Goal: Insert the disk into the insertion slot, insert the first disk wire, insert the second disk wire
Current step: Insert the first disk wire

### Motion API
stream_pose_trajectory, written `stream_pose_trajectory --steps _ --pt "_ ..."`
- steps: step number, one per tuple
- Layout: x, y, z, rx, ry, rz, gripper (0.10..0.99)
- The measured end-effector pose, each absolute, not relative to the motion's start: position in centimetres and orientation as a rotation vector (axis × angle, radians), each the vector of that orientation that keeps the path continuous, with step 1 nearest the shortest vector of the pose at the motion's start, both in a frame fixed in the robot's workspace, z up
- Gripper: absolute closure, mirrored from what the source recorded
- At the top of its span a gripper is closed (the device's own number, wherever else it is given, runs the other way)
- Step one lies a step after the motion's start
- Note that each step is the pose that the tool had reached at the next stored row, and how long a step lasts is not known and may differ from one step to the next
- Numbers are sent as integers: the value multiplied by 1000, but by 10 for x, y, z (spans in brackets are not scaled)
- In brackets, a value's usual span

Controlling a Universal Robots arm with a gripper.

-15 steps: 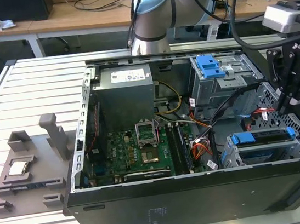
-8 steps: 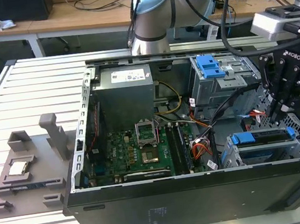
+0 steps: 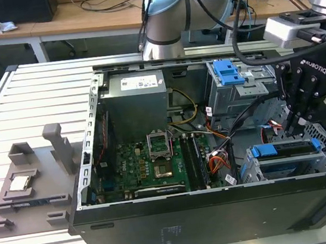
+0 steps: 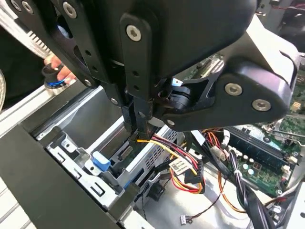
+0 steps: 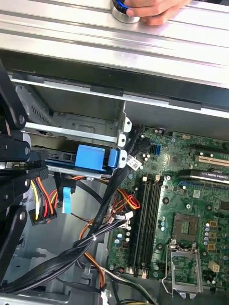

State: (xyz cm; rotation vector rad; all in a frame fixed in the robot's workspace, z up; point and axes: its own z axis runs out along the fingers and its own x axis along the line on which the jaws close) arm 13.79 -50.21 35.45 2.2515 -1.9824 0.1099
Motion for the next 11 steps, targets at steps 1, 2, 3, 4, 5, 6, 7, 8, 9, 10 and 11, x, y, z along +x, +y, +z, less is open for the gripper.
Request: stream_pose_trajectory --steps 1,2,3,4,5,6,7,8,9,10,11 --pt "138 -502 354 2215 -2021 106 922" --pt "138 -502 353 2183 -2055 102 922" --pt "138 -502 353 2170 -2068 101 922" --pt "138 -502 352 2162 -2076 100 922" --pt "140 -503 352 2156 -2081 100 922" --pt "141 -503 352 2154 -2083 99 922" --pt "142 -503 351 2153 -2085 99 922" --pt "143 -504 351 2151 -2087 99 922" --pt "145 -506 349 2147 -2091 98 922" --pt "145 -507 348 2145 -2092 98 922" --pt "145 -507 347 2143 -2094 98 922"
